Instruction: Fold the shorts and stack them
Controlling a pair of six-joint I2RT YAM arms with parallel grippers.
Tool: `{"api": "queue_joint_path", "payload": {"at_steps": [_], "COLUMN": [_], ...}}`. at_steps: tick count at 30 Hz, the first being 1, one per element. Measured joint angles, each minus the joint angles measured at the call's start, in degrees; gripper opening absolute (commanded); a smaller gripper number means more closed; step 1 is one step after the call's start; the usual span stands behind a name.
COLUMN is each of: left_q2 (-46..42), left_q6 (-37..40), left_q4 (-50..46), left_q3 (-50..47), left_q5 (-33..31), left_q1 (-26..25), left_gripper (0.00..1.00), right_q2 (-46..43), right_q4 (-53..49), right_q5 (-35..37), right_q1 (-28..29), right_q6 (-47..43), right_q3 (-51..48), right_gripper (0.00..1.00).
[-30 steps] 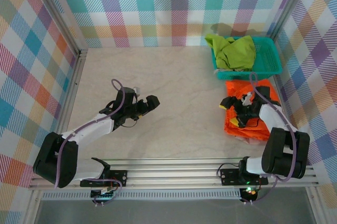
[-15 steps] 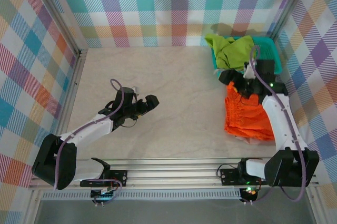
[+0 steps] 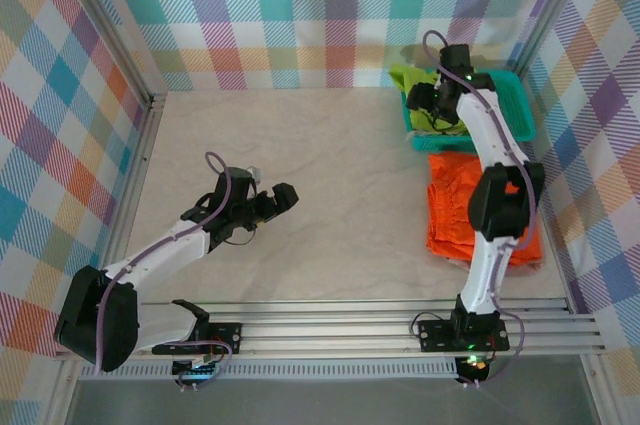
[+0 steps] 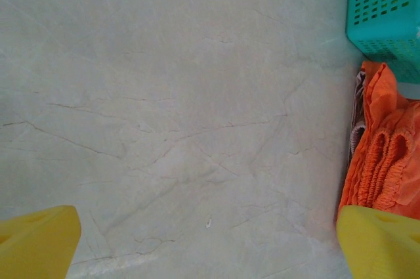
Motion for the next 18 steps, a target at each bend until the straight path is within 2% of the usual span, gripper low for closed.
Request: {"api": "queue_joint_path", "payload": {"at_steps": [8, 15, 18], "left_q2": [0.0, 0.2, 0.5], "left_q6": [0.2, 0.2, 0.2], "left_q4": [-1.6, -1.8, -1.9], "left_q3": [0.1, 0.4, 0.4], "left_q5": [-0.9, -1.1, -1.1], "left_q1": [0.0, 0.0, 0.0], "left_gripper": [1.00, 1.00, 1.00], "right_q2": [14.9, 19.0, 19.2], "right_q4": [-6.1, -7.3, -7.3], "right_q5": [1.7, 0.6, -0.2], "right_q1": [-0.2, -0.7, -0.9], "right_q6": [-1.5, -1.0, -0.7], "right_q3": [17.0, 18.8, 19.3], "right_gripper": [0.68, 0.53, 0.41]}}
